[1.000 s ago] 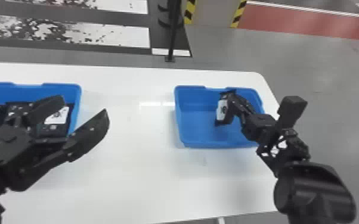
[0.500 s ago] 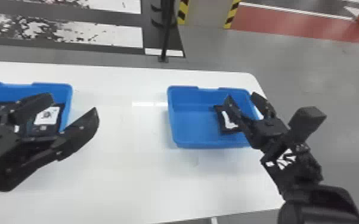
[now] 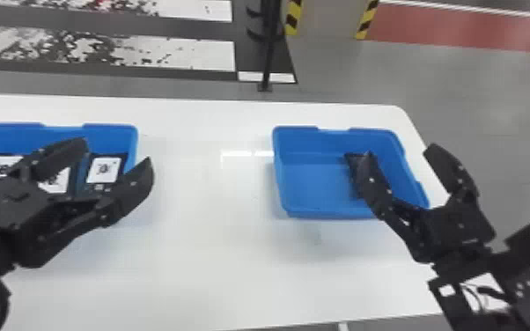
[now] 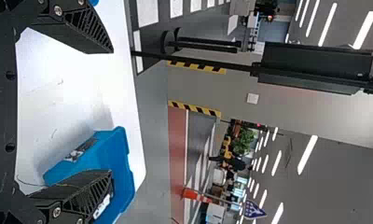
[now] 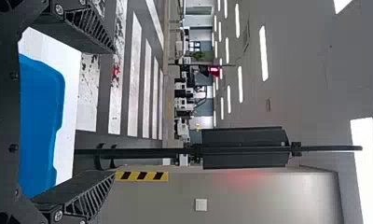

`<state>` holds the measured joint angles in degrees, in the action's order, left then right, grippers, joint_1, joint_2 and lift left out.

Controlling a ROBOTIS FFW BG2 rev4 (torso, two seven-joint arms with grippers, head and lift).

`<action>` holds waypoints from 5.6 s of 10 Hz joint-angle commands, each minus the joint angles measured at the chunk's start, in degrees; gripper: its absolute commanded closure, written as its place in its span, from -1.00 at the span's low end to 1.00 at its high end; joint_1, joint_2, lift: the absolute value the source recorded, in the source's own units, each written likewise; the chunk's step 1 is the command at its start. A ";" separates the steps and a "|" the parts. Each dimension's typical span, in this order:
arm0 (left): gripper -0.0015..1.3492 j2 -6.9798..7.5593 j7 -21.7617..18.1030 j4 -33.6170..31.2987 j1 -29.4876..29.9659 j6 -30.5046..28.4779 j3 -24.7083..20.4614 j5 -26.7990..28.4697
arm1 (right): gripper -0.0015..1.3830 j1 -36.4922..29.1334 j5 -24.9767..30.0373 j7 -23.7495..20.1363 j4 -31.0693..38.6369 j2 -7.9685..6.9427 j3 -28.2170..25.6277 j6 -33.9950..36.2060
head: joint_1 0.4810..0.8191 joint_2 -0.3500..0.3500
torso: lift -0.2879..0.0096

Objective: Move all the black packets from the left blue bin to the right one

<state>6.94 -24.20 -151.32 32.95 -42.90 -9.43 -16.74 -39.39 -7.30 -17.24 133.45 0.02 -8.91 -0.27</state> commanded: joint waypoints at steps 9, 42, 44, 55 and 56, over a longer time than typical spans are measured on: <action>-0.80 0.88 3.20 28.06 -23.25 -8.42 -0.97 13.88 | -0.83 -8.56 -0.35 0.36 4.43 -0.07 1.26 0.13 | 0.27 0.16 | -0.01; 0.78 4.22 -6.38 13.02 -21.28 -18.41 17.88 0.28 | -0.79 12.81 -21.83 -9.13 -4.43 4.29 11.31 23.89 | 0.27 -0.15 | -0.01; 0.78 4.22 -6.56 13.02 -21.42 -18.41 18.57 -0.17 | -0.79 14.36 -22.17 -9.13 -5.83 4.90 11.42 24.17 | 0.27 -0.20 | -0.01; 0.70 4.04 -6.47 13.02 -21.70 -16.72 18.80 -1.09 | 0.85 17.03 -25.72 -8.78 -11.18 5.43 12.11 22.49 | 0.27 -0.25 | -0.01; -0.02 3.60 -5.94 13.02 -20.86 -17.14 17.54 -2.12 | 0.85 17.17 -25.83 -8.78 -10.89 5.34 11.88 22.35 | 0.27 -0.24 | -0.01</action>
<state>10.80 -30.19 -138.31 11.60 -59.72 8.84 -18.30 -22.31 -33.06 -26.02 122.41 5.44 3.13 22.13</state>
